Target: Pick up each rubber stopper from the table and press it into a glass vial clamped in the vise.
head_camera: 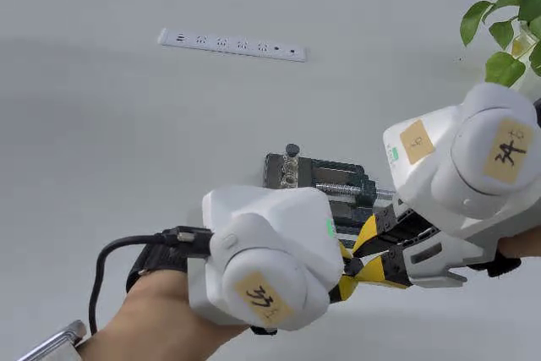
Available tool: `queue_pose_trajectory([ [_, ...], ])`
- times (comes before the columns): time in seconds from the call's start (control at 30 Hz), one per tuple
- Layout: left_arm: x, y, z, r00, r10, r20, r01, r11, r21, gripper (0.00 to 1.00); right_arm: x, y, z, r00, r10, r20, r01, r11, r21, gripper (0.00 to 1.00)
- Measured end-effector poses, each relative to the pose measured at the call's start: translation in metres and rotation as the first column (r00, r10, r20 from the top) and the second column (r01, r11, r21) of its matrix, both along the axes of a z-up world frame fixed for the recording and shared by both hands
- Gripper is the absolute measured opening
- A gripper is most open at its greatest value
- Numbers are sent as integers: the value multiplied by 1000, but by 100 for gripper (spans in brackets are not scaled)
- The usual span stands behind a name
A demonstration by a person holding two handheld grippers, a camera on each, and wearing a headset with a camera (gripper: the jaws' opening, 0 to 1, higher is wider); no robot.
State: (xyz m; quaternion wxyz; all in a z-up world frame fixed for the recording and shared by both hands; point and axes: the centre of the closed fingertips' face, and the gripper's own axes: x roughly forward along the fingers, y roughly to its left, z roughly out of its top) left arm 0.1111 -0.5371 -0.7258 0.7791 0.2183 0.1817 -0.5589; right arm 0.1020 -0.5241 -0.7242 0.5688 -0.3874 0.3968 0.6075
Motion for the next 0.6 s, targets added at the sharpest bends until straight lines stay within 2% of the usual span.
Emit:
queue_pose_trajectory([
  [0.1,0,0,0,1000,0,2,0,1000,0,5,-1,0,0,1000,4,0,-4,1000,1,7],
  [0.37,-1,2,3,1000,20,-4,-20,999,-32,4,-1,2,2,1000,15,1,-15,1000,19,7],
  [0.47,0,3,4,999,35,-20,-36,998,-53,4,0,2,5,999,34,7,-34,999,31,8],
  [0.53,2,4,4,999,44,-28,-46,997,-65,4,3,0,7,999,31,18,-32,999,31,13],
  [0.6,3,5,5,997,59,-53,-64,993,-100,4,7,-2,10,999,36,21,-36,999,33,17],
])
